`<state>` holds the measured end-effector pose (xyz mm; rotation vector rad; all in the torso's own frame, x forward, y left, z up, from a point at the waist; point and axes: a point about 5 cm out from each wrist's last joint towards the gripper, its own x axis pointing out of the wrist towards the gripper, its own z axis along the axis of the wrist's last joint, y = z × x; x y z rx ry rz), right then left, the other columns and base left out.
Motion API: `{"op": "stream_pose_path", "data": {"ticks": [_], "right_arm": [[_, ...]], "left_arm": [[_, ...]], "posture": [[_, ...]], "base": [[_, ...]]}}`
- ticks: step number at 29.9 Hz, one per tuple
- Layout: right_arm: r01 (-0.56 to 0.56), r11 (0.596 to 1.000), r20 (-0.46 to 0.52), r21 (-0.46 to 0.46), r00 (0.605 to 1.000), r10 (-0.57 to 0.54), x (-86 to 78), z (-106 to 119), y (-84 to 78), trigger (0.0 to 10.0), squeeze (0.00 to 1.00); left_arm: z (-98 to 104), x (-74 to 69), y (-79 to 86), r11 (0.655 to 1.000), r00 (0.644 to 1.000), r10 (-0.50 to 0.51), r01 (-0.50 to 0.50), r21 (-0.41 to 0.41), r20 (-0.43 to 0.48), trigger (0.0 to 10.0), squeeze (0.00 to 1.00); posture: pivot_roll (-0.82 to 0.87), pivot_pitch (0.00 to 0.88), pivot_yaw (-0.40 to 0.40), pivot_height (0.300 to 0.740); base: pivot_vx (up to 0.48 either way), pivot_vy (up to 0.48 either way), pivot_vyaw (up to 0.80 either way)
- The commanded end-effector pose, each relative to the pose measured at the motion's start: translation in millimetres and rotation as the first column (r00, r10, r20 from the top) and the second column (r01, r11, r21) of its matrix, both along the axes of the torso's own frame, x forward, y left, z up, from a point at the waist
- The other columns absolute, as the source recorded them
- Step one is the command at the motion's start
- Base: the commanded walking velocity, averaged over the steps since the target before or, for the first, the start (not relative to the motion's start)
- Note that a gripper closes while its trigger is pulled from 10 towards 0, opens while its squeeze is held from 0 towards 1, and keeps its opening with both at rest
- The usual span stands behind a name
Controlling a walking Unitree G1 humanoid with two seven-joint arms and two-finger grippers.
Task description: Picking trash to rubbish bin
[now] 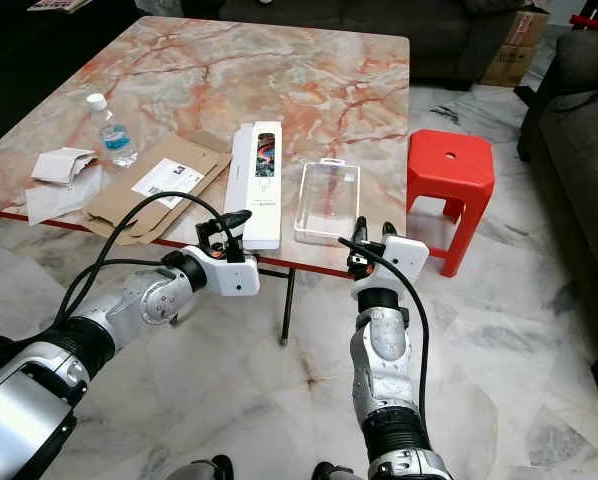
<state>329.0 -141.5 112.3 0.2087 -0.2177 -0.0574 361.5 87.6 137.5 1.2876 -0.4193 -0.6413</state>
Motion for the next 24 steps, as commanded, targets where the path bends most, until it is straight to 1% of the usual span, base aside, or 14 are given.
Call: {"op": "stream_pose_path", "data": {"ticks": [1,5,11,13,15,18,24], "right_arm": [[-0.008,1.0,-0.014,0.005,1.0,0.008,0.1,-2.6,2.1,10.0,0.0],[-0.008,1.0,-0.013,0.003,1.0,0.008,-0.1,-2.4,1.5,10.0,0.0],[-0.006,1.0,-0.012,0.004,1.0,0.006,0.0,-2.2,1.1,10.0,0.0],[-0.005,1.0,-0.009,0.004,1.0,0.005,0.0,-1.5,1.3,10.0,0.0],[-0.005,1.0,-0.009,0.004,1.0,0.005,0.0,-1.4,1.3,10.0,0.0],[-0.004,1.0,-0.007,0.006,1.0,0.004,-0.3,-1.3,1.0,10.0,0.0],[-0.002,1.0,-0.007,0.007,1.0,0.002,-0.8,-1.6,0.6,10.0,0.0]], "left_arm": [[-2.9,-0.8,-1.4,1.0,1.0,0.001,-0.001,0.026,0.008,10.0,0.0],[-2.4,3.6,-4.1,0.998,0.999,0.035,-0.036,0.051,0.03,10.0,0.0],[-4.3,4.9,-6.6,0.996,0.998,0.044,-0.047,0.072,0.036,10.0,0.0],[-5.0,6.7,-7.8,0.994,0.996,0.059,-0.065,0.093,0.06,10.0,0.0],[-5.0,6.8,-7.8,0.993,0.996,0.061,-0.066,0.094,0.062,10.0,0.0],[-1.0,11.7,-5.8,0.99,0.991,0.106,-0.113,0.082,0.084,10.0,0.0],[-0.5,14.4,-7.2,0.987,0.987,0.13,-0.138,0.084,0.089,10.0,0.0]], "posture": [[0.12,0.149,0.003,0.74],[0.12,0.147,0.001,0.74],[0.12,0.148,0.002,0.74],[0.12,0.149,0.002,0.74],[0.12,0.149,0.002,0.74],[0.11,0.146,0.002,0.74],[0.11,0.149,0.002,0.74]], "base": [[0.0,0.0,0.0],[0.0,0.0,0.0],[0.0,0.0,0.0],[0.0,0.0,0.0],[0.0,0.0,0.0],[0.0,0.0,0.0],[0.0,0.0,0.0]]}}
